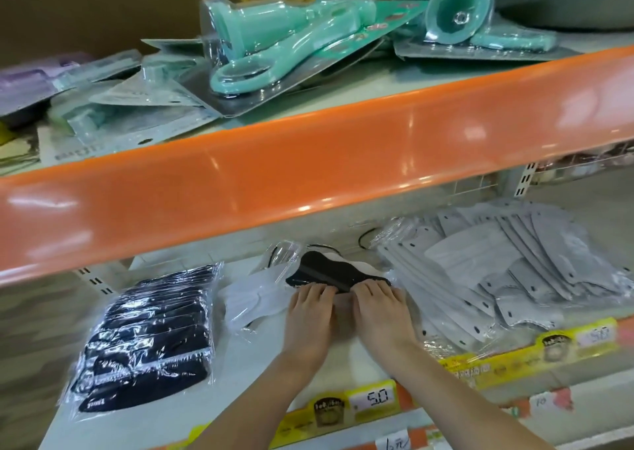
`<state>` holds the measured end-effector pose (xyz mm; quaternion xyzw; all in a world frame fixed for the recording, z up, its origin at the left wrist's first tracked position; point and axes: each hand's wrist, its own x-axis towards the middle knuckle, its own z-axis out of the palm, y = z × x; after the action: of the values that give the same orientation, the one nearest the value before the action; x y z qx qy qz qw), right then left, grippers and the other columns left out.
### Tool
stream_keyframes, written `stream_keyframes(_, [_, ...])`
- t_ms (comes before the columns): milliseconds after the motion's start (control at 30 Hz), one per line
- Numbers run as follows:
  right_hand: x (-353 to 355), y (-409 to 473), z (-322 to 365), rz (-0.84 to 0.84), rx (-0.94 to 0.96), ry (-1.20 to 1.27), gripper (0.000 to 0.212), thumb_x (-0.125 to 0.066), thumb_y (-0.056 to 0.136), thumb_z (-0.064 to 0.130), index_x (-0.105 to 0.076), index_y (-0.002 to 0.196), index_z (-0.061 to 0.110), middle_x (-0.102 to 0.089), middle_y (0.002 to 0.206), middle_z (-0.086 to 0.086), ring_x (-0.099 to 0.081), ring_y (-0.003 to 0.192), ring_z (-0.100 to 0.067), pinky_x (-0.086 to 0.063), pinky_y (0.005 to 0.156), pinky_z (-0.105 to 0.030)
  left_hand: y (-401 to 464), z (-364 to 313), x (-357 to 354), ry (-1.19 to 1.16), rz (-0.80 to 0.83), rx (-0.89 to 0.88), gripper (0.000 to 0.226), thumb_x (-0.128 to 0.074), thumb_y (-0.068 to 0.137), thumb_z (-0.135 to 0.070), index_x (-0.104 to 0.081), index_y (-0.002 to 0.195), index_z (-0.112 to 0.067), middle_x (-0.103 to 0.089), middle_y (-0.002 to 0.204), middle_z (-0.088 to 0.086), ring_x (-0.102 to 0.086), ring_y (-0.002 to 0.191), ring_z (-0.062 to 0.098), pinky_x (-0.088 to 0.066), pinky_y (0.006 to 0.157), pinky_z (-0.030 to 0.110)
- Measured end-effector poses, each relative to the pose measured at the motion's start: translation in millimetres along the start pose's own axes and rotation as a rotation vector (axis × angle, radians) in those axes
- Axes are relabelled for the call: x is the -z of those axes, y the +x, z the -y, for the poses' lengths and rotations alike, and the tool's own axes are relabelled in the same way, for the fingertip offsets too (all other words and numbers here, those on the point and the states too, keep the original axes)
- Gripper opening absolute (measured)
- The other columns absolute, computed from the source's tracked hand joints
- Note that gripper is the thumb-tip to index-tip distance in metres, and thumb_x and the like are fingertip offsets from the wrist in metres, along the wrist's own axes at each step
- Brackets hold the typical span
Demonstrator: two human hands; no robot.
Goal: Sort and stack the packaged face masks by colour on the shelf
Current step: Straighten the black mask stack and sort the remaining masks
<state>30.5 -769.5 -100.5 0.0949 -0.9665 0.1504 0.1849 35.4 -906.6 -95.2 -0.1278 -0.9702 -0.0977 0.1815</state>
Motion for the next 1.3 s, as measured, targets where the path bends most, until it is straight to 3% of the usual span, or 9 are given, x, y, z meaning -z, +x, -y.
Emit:
stream_keyframes(133, [2, -3, 0, -0.102, 0.022, 0.111, 0.032, -0.081, 0.056, 0.002, -0.066, 0.081, 0.015, -0.065, 0.074, 0.002, -0.065, 0.069, -0.021, -0.051, 0.063, -0.035, 3, 10, 8, 0.011, -0.052, 0.043, 0.037, -0.084, 0.055, -0.006, -0.07, 0.086, -0.02, -0.07, 0.087, -0.004, -0.066, 0.082, 0.019, -0.053, 0.074, 0.03])
stream_keyframes(233, [5, -4, -1, -0.19, 0.059, 0.155, 0.011, -0.059, 0.072, 0.011, -0.062, 0.082, 0.014, -0.062, 0.073, 0.002, -0.062, 0.067, -0.022, -0.048, 0.062, -0.032, 10, 21, 19, 0.059, -0.074, 0.053, 0.026, -0.086, 0.059, -0.011, -0.068, 0.075, -0.02, -0.066, 0.072, -0.006, -0.064, 0.067, 0.02, -0.049, 0.06, 0.029])
stream_keyframes(333, [8, -4, 0, -0.194, 0.103, 0.149, 0.025, -0.036, 0.079, 0.021, -0.06, 0.085, 0.015, -0.06, 0.076, 0.002, -0.059, 0.068, -0.021, -0.045, 0.061, -0.032, 14, 31, 29, 0.101, -0.081, 0.064, 0.024, -0.089, 0.059, -0.018, -0.066, 0.068, -0.021, -0.064, 0.064, -0.006, -0.062, 0.061, 0.021, -0.047, 0.054, 0.028])
stream_keyframes(567, [4, 0, 0, -0.213, 0.138, 0.192, 0.021, -0.043, 0.082, 0.017, -0.06, 0.094, 0.016, -0.062, 0.088, 0.001, -0.058, 0.08, -0.023, -0.032, 0.071, -0.032, 6, 47, 43, 0.102, -0.228, 0.011, 0.016, -0.083, 0.065, -0.014, -0.067, 0.068, -0.016, -0.063, 0.065, -0.004, -0.062, 0.068, 0.022, -0.047, 0.057, 0.031])
stream_keyframes(800, [1, 4, 21, -0.256, 0.18, 0.273, 0.019, -0.043, 0.084, 0.018, -0.061, 0.086, 0.014, -0.059, 0.083, -0.002, -0.059, 0.074, -0.03, -0.037, 0.07, -0.036, -6, 79, 58, 0.117, -0.307, -0.027, 0.027, -0.085, 0.056, -0.001, -0.066, 0.067, -0.015, -0.061, 0.068, -0.002, -0.06, 0.064, 0.023, -0.046, 0.053, 0.032])
stream_keyframes(900, [0, 6, 41, -0.268, 0.212, 0.303, 0.017, -0.044, 0.083, 0.016, -0.06, 0.087, 0.015, -0.058, 0.083, -0.002, -0.059, 0.073, -0.03, -0.037, 0.07, -0.036, -18, 100, 68, 0.119, -0.342, -0.006, 0.022, -0.085, 0.062, -0.003, -0.067, 0.067, -0.014, -0.061, 0.067, -0.001, -0.06, 0.063, 0.022, -0.049, 0.053, 0.033])
stream_keyframes(1033, [4, 8, 78, -0.301, 0.288, 0.332, 0.015, -0.045, 0.082, 0.015, -0.056, 0.092, 0.019, -0.058, 0.086, -0.001, -0.052, 0.08, -0.022, -0.034, 0.07, -0.032, -35, 132, 88, 0.103, -0.424, 0.003, 0.011, -0.066, 0.081, -0.008, -0.067, 0.071, -0.012, -0.063, 0.071, 0.0, -0.061, 0.065, 0.022, -0.048, 0.053, 0.03])
stream_keyframes(1167, [3, 7, 118, -0.301, 0.38, 0.346, 0.015, -0.045, 0.085, 0.015, -0.058, 0.093, 0.015, -0.059, 0.089, 0.0, -0.048, 0.084, -0.017, -0.031, 0.072, -0.026, -55, 162, 112, 0.125, -0.466, 0.037, 0.005, -0.064, 0.076, -0.007, -0.069, 0.076, -0.008, -0.067, 0.077, 0.005, -0.061, 0.068, 0.024, -0.045, 0.053, 0.027])
stream_keyframes(1300, [-14, 2, 151, -0.2, 0.426, 0.349, 0.025, -0.046, 0.078, 0.007, -0.058, 0.098, 0.017, -0.059, 0.095, 0.001, -0.048, 0.09, -0.016, -0.03, 0.076, -0.023, -86, 198, 121, 0.193, -0.49, 0.045, 0.014, -0.053, 0.085, -0.013, -0.066, 0.081, -0.008, -0.063, 0.081, 0.003, -0.054, 0.075, 0.022, -0.041, 0.061, 0.032])
